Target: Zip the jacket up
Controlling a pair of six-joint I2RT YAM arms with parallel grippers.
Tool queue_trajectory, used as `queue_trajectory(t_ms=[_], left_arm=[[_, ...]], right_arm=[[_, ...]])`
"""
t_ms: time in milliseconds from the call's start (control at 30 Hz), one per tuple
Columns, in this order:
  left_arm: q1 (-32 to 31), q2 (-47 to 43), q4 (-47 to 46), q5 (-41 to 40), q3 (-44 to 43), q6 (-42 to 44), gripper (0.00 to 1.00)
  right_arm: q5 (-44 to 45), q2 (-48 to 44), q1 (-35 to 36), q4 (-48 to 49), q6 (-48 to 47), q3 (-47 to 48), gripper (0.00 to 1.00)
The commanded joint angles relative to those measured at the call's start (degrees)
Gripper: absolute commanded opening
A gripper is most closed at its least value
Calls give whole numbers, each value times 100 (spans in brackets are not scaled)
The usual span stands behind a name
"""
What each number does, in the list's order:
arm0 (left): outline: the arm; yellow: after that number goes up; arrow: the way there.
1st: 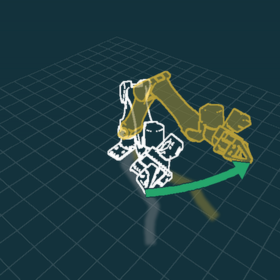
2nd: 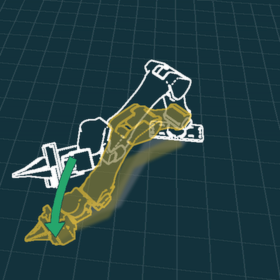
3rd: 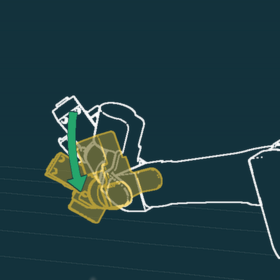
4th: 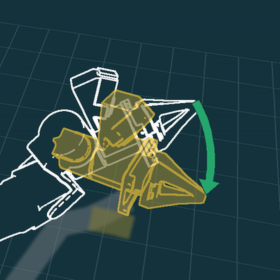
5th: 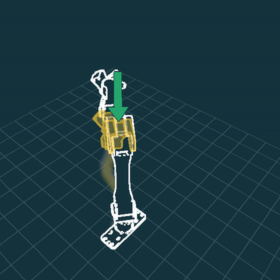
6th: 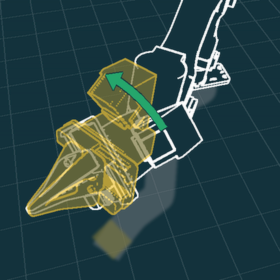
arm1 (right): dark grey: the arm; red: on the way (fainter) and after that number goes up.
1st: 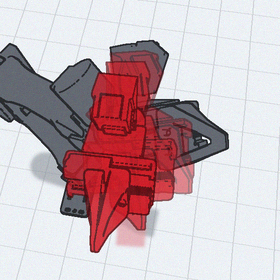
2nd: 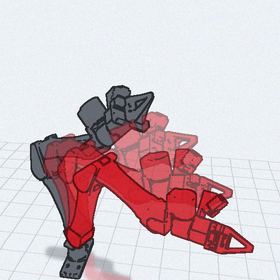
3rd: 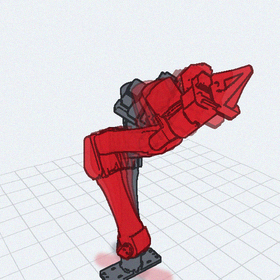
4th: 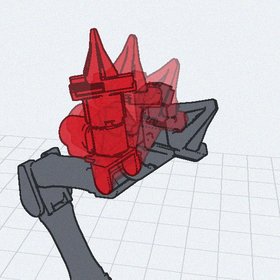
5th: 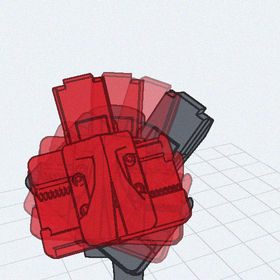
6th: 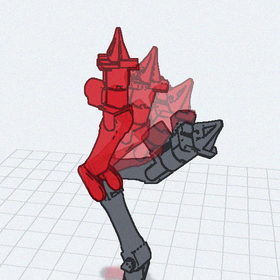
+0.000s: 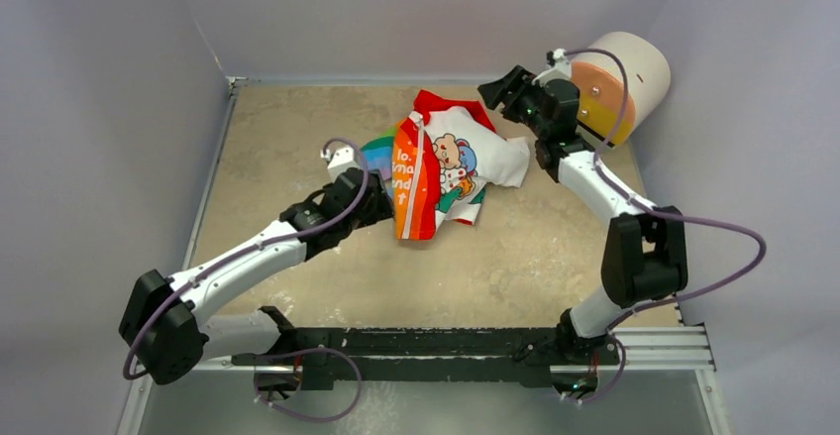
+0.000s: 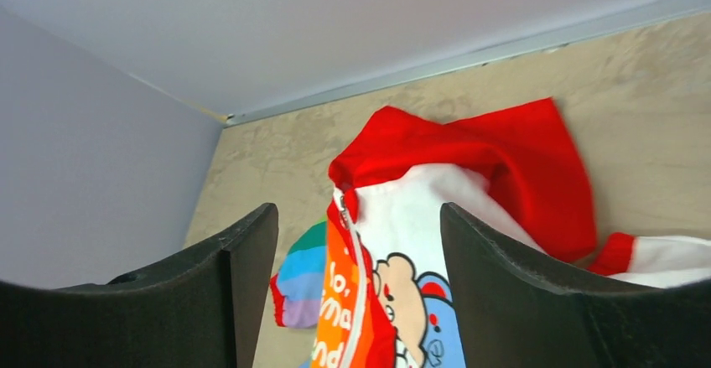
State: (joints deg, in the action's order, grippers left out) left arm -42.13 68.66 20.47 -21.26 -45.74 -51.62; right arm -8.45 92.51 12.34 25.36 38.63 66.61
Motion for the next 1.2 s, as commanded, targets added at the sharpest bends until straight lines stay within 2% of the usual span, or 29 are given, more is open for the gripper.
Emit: queue_trajectory(t_ms=[0,67,267,400,467,500,600,767,833,967,1100,1167], left_arm=[[92,-226,892,-938,-908,491,72],[92,-250,1150,-1312,-1203,625,78],[112,-428,1504,-1973,-1942,1156,84],[115,-539,1546,-2105,-2424,1636,85],[110,-590,1505,-2056,-2583,1997,85],[112,-631,1413,-1912,-2609,2304,85],[109,-917,981,-1584,-2296,2940,86],[109,-1424,212,-1812,-1132,3658,83],[108,-1454,-94,-2267,-731,3685,88],[163,-1453,-1130,-2901,120,4249,93],[612,-1502,-2069,-2345,691,4542,96],[1007,-1425,-2405,-2154,872,4554,98]], right_arm=[[194,-823,-114,-252,-824,-39,75],[316,-1171,-111,-317,-1092,-239,79],[722,-2358,-110,-675,-1647,-766,88],[1079,-3271,-116,-1071,-1878,-1029,91],[1339,-3687,-116,-1285,-1926,-1158,98],[1427,-3875,-112,-1460,-1946,-1205,99],[1678,-4412,-113,-1790,-2101,-1373,99],[2074,-5055,-117,-1874,-2802,-2126,99],[2122,-5237,-109,-1734,-3127,-2494,99],[2266,-5372,-111,-1271,-3491,-3034,99],[2285,-5249,-110,-762,-3484,-3490,99],[2556,-5171,-117,-204,-3475,-3828,99]])
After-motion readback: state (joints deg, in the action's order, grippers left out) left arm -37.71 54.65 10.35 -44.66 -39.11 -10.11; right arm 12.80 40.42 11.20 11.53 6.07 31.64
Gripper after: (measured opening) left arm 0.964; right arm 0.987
